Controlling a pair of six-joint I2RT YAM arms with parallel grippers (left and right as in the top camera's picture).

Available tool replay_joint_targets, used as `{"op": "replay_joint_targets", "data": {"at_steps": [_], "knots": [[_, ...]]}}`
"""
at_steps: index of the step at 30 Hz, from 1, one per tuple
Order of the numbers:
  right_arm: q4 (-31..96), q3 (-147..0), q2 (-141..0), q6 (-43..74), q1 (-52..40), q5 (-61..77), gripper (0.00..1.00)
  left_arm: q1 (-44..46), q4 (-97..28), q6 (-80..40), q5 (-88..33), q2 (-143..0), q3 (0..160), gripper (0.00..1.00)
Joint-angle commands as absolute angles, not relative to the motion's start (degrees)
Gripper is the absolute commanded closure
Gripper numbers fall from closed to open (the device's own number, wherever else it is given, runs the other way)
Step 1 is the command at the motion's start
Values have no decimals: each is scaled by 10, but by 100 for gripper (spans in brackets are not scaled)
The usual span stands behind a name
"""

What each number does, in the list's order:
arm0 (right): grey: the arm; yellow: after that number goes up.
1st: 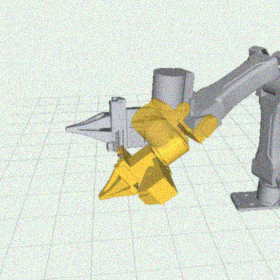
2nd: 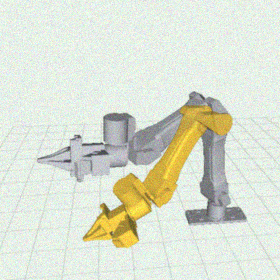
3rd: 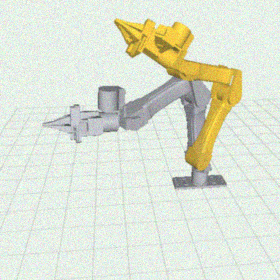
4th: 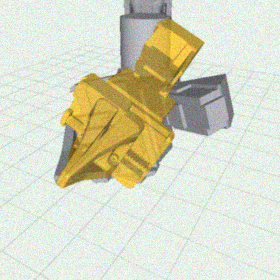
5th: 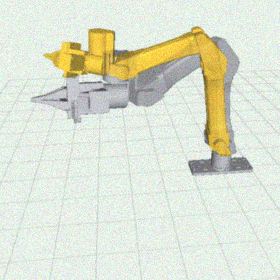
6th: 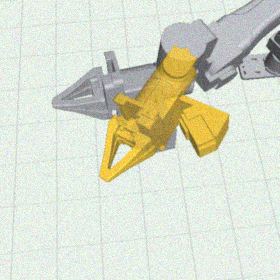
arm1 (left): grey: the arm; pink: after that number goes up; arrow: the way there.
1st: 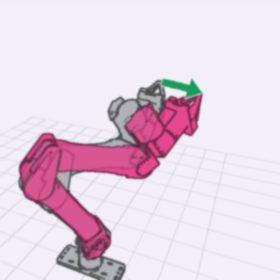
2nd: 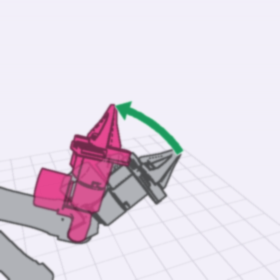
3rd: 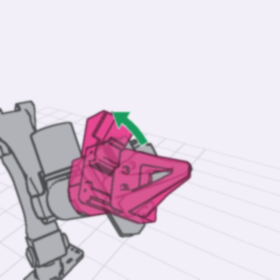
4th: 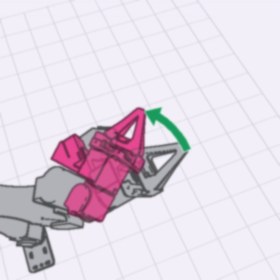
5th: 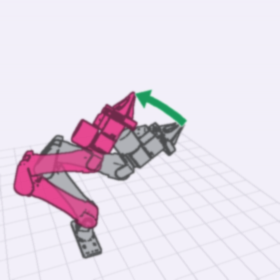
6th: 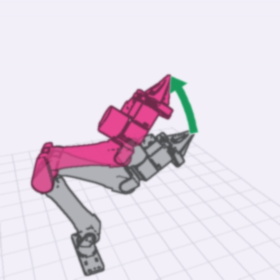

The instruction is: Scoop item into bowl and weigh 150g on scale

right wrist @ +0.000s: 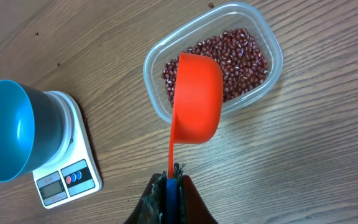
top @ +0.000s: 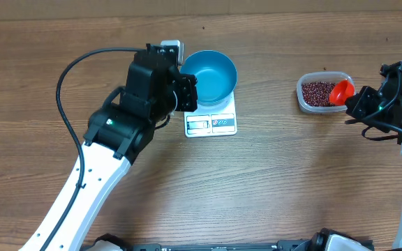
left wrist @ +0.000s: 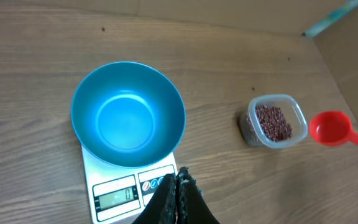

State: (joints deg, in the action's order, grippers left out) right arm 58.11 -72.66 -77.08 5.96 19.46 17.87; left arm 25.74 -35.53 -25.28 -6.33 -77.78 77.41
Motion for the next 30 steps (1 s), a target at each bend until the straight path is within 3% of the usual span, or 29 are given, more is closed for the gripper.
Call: {"op": "replay_joint_targets", "data": {"at_steps": [1,30], "knots": [[580,-741,-762,55,195,186,96,255,-382,-234,-75,-796,831,95],[599,-740,-762,55,195,186,96,255,-414,-273,-106,-804,857,96]]}}
